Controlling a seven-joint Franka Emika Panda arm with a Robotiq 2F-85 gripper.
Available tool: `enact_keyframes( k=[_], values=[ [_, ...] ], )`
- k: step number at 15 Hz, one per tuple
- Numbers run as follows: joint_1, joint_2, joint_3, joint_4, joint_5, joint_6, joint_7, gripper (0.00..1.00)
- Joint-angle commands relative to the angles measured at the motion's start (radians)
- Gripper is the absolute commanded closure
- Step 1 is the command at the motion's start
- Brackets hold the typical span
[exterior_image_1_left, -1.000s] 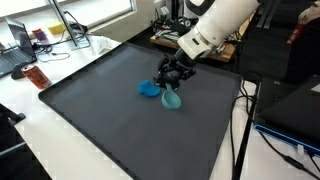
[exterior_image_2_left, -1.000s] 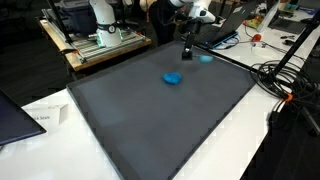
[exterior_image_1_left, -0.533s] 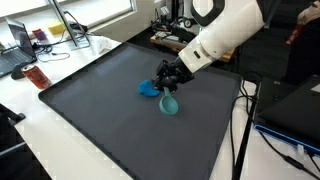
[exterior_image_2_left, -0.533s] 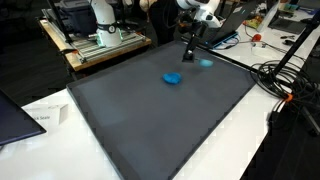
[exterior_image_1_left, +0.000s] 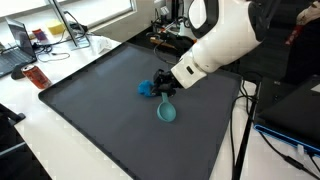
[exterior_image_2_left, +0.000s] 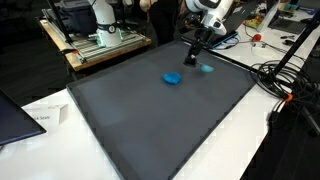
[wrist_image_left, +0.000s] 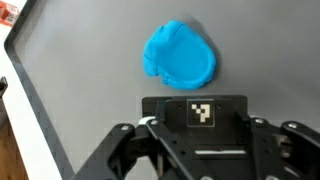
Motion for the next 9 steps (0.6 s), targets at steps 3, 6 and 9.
enact_keyframes(
  k=[3, 6, 9],
  values=[
    [-0.024, 0.086, -0.001, 0.169, 0.124, -0.107, -0.116, 0.65],
    [-0.039, 0.116, -0.012, 0.235, 0.19, -0.146, -0.146, 0.65],
    [-0.055, 0.147, -0.021, 0.295, 0.261, -0.188, -0.18, 0.65]
  ],
)
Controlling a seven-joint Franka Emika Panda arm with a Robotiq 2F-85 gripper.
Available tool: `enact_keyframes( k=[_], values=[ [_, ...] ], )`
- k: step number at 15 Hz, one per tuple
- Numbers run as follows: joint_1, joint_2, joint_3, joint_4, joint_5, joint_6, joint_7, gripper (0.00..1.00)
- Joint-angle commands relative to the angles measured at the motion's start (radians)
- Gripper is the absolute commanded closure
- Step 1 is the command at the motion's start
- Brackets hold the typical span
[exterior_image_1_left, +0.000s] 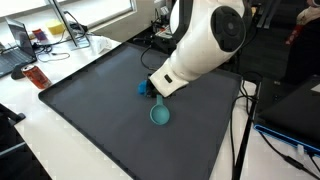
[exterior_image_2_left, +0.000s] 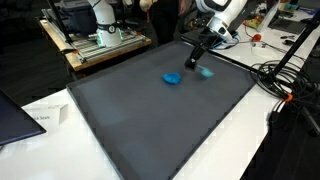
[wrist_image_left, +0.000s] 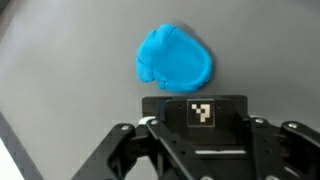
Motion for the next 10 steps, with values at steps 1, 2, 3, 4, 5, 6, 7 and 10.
enact_keyframes(
  k=[1, 2, 3, 4, 5, 6, 7, 10],
  values=[
    [-0.019, 0.055, -0.01, 0.112, 0.102, -0.078, -0.063, 0.65],
    [-0.026, 0.064, -0.012, 0.128, 0.128, -0.091, -0.075, 0.65],
    [-0.035, 0.073, -0.012, 0.146, 0.153, -0.106, -0.085, 0.65],
    [-0.043, 0.081, -0.012, 0.162, 0.176, -0.117, -0.094, 0.65],
    [-0.05, 0.088, -0.013, 0.178, 0.197, -0.128, -0.102, 0.65],
    [-0.059, 0.096, -0.013, 0.194, 0.218, -0.139, -0.108, 0.65],
    [-0.063, 0.104, -0.016, 0.209, 0.233, -0.148, -0.11, 0.65],
    [-0.085, 0.122, -0.016, 0.246, 0.277, -0.157, -0.125, 0.65]
  ],
)
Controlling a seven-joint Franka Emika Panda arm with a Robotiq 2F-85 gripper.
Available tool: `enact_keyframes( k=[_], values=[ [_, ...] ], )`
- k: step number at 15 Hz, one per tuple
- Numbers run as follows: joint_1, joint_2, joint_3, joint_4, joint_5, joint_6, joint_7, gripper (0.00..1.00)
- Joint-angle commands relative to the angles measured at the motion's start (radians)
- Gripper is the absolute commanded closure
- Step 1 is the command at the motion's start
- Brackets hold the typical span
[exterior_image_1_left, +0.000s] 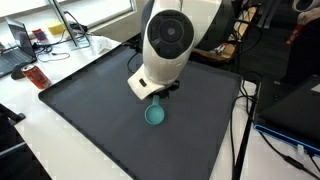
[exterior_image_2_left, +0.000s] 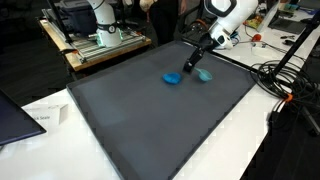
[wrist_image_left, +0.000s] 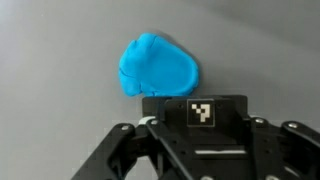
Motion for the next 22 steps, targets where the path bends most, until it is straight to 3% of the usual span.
enact_keyframes(
  k=[1, 11, 22],
  values=[
    [-0.023, 0.043, -0.001, 0.091, 0.074, -0.047, -0.043, 0.65],
    [-0.112, 0.053, -0.003, 0.138, 0.201, -0.04, -0.092, 0.65],
    [-0.224, -0.06, 0.008, 0.012, 0.3, 0.029, -0.218, 0.65]
  ],
)
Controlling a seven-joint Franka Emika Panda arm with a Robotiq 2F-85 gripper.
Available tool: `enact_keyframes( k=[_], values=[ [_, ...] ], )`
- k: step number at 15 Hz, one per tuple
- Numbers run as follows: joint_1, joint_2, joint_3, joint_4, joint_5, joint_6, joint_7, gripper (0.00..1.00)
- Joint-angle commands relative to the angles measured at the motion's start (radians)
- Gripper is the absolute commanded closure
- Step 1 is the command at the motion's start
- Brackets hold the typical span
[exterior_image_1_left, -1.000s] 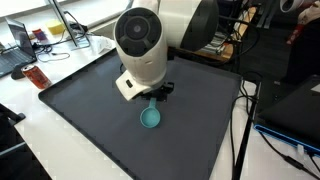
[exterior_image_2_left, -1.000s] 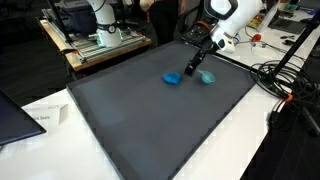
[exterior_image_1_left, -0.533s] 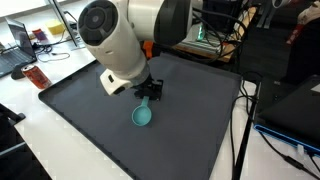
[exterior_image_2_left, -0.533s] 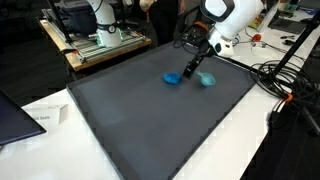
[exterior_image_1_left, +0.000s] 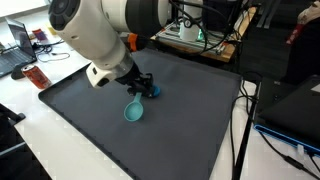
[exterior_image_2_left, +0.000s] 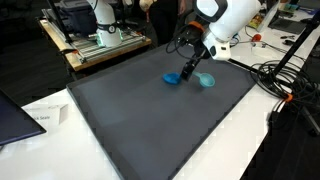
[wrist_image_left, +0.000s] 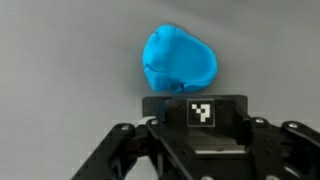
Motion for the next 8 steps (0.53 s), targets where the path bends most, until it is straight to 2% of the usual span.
enact_keyframes(
  k=[1, 8],
  values=[
    [-0.036, -0.099, 0.008, -0.108, 0.052, 0.046, -0.045, 0.65],
    [-0.047, -0.269, -0.001, -0.298, 0.054, 0.128, -0.046, 0.65]
  ],
)
